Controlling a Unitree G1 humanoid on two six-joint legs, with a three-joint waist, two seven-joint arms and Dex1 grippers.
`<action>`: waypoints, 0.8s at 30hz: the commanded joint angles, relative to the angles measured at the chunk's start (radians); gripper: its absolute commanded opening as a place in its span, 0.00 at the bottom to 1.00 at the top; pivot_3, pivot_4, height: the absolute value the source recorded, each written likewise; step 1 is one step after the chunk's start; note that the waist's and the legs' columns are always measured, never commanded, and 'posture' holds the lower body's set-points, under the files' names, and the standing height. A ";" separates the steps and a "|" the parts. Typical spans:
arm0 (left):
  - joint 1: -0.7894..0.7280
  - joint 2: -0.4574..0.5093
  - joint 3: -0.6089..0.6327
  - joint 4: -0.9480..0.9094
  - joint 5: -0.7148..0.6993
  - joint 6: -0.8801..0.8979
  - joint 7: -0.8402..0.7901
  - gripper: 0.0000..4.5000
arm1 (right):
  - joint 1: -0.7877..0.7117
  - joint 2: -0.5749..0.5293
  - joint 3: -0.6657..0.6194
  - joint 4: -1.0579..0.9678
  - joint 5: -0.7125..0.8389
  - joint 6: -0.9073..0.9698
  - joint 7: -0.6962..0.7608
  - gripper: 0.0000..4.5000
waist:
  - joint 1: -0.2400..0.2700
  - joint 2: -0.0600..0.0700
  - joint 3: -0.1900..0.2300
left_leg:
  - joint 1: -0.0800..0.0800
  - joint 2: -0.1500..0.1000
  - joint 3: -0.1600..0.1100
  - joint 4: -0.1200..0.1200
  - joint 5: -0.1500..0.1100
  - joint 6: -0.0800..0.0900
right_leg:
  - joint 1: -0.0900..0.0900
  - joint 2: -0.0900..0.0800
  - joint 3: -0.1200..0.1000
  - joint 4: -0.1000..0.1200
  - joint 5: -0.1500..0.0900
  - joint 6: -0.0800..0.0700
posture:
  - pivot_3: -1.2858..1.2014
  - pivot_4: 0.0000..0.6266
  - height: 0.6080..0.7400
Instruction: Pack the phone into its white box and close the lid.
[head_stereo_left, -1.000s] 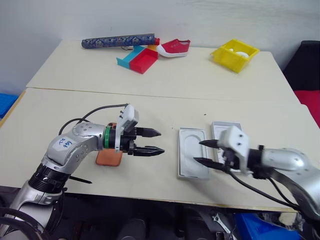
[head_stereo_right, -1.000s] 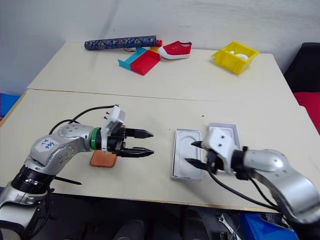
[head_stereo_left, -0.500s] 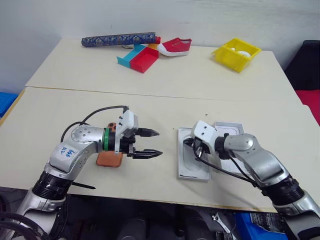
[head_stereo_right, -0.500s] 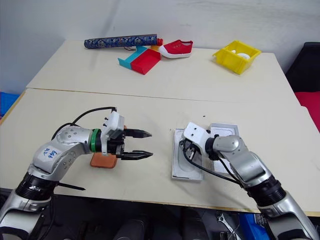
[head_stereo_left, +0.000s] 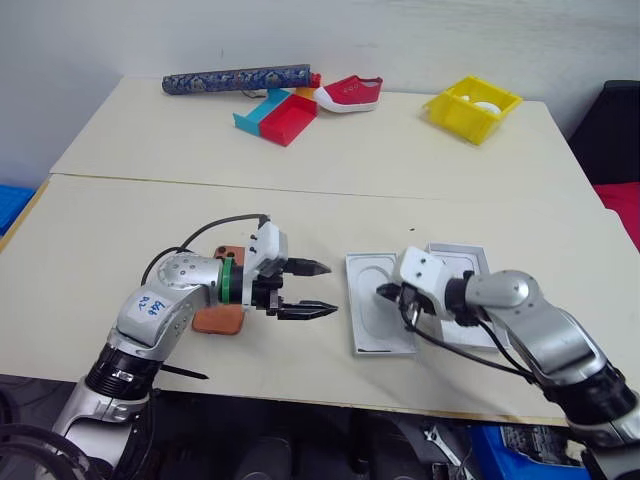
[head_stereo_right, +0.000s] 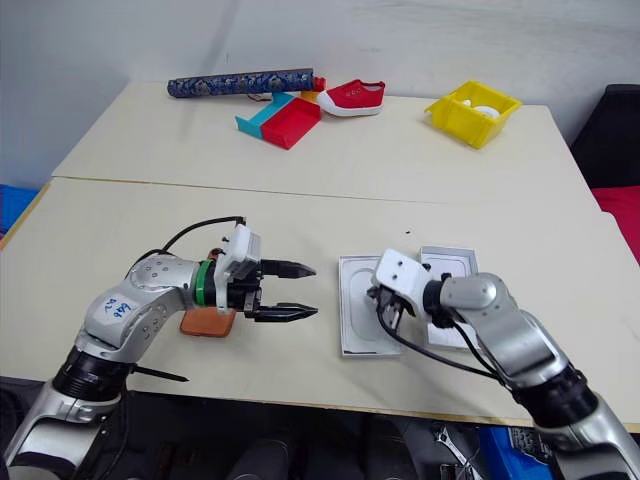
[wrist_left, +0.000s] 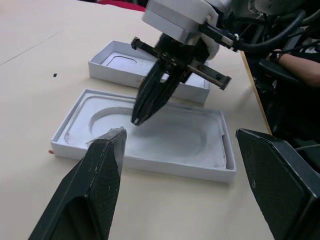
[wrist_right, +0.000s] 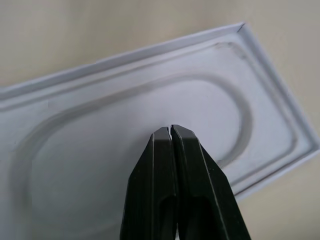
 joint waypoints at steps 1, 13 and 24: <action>-0.016 -0.007 0.003 -0.021 0.008 0.002 -0.019 0.82 | 0.055 -0.055 0.006 -0.066 -0.025 0.022 0.015 0.01 | 0.000 0.000 0.000 | 0.000 0.000 0.000 0.000 0.000 0.000 | 0.000 0.000 0.000 0.000 0.000 0.000 | 0.52 0.24 1.00; 0.015 0.099 0.106 -0.018 -0.066 0.179 -0.065 0.82 | -0.068 0.067 -0.072 -0.133 0.144 0.165 0.016 0.01 | -0.013 0.000 0.000 | 0.002 0.000 0.001 0.000 0.000 -0.001 | 0.001 0.000 0.002 0.001 0.000 0.000 | 0.52 0.24 1.00; 0.163 0.456 0.305 0.264 -0.109 0.396 -0.213 1.00 | -0.346 0.322 0.215 0.224 -0.007 -0.026 0.043 0.00 | -0.032 0.001 0.001 | 0.002 0.001 0.001 0.000 0.001 -0.001 | -0.001 0.001 0.000 0.005 0.000 -0.001 | 0.52 0.24 1.00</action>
